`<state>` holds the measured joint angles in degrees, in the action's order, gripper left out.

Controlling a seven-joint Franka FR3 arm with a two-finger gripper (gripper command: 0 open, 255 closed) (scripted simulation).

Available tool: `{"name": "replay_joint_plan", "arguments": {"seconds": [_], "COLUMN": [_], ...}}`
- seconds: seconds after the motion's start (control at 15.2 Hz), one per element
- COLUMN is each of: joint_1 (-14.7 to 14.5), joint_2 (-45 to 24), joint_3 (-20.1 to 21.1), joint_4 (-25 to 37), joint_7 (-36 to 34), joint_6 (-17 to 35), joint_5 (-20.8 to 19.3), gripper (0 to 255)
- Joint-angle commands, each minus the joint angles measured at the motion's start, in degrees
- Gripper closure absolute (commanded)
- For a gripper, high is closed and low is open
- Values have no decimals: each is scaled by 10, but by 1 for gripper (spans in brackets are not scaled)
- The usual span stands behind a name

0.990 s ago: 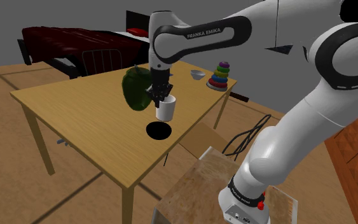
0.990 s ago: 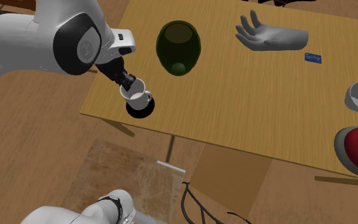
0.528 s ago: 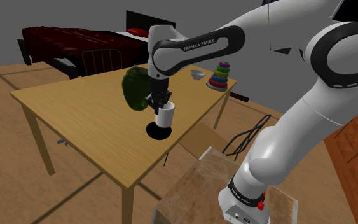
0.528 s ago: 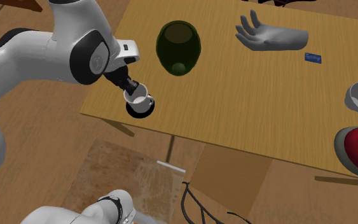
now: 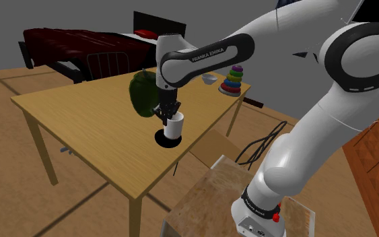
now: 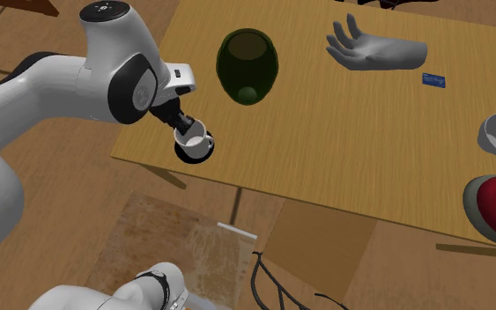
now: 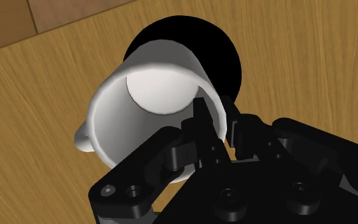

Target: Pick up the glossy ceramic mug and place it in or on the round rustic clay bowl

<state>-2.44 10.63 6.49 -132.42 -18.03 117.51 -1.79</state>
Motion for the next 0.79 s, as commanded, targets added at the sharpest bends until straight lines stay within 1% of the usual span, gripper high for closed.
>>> {"name": "replay_joint_plan", "arguments": {"seconds": [0.0,0.13,0.2,0.53,0.73], "joint_1": [0,0,0,0,-1], "joint_2": [0,0,0,0,15], "joint_3": [0,0,0,0,0], "joint_4": [0,0,0,0,44], "joint_7": [0,0,0,0,2], "joint_6": [0,0,0,0,-59], "joint_5": [0,0,0,0,3], "gripper": [255,255,0,0,0]}}
